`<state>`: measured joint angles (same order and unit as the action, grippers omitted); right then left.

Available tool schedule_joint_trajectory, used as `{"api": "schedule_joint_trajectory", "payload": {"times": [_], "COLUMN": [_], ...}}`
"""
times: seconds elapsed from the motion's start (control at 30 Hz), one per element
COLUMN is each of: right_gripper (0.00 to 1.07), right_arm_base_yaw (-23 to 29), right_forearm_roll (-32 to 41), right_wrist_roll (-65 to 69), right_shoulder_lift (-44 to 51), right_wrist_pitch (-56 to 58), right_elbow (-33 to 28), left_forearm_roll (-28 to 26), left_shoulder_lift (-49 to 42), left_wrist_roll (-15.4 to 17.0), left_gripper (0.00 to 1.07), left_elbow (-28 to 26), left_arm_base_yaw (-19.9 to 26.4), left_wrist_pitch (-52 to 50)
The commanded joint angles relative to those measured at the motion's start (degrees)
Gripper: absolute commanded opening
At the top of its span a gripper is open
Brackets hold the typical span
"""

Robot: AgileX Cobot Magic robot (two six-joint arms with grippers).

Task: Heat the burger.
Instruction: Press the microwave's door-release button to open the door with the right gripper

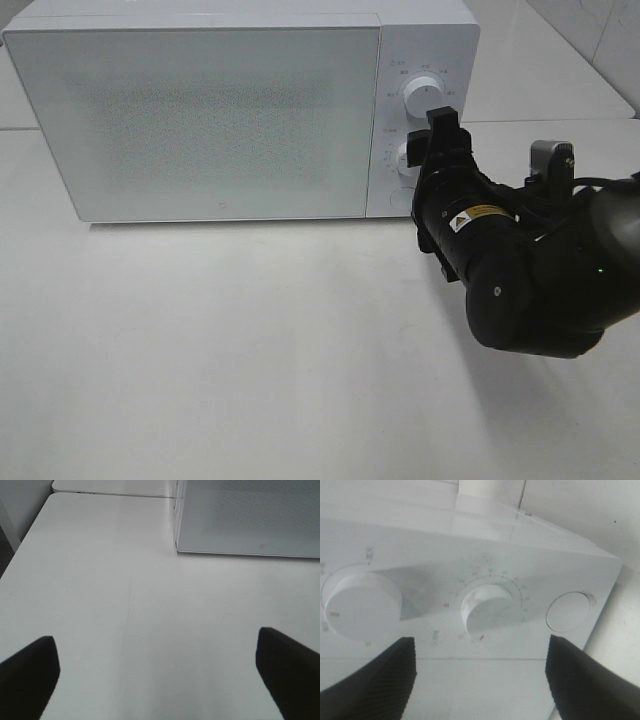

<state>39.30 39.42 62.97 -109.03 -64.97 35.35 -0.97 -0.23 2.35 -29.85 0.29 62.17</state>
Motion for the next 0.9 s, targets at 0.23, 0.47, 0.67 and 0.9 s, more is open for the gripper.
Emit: {"api": "schedule_joint_trajectory", "payload": {"times": [0.23, 0.47, 0.67, 0.9], "right_gripper": [0.72, 0.72, 0.72, 0.72], "right_arm_base_yaw": [0.1, 0.1, -3.1, -6.0], "right_forearm_roll": [-6.4, -6.3, -7.3, -18.1], "right_wrist_roll": [-27.4, -57.4, -70.2, -73.2], "right_shoulder_lift": [10.9, 20.2, 24.4, 29.6], "right_wrist_pitch": [20.2, 40.3, 56.7, 79.0], "right_elbow": [-2.2, -2.1, -0.1, 5.4], "left_forearm_roll": [-0.2, -0.2, -0.2, -0.2], "left_shoulder_lift": [-1.1, -1.1, -1.1, -1.1], "left_wrist_roll": [0.2, 0.2, 0.2, 0.2], "left_gripper": [1.01, 1.01, 1.01, 1.01], "left_elbow": [0.1, 0.1, 0.1, 0.1], "left_arm_base_yaw": [0.0, 0.0, 0.0, 0.0], "left_wrist_pitch": [-0.7, -0.7, -0.7, -0.7]}}
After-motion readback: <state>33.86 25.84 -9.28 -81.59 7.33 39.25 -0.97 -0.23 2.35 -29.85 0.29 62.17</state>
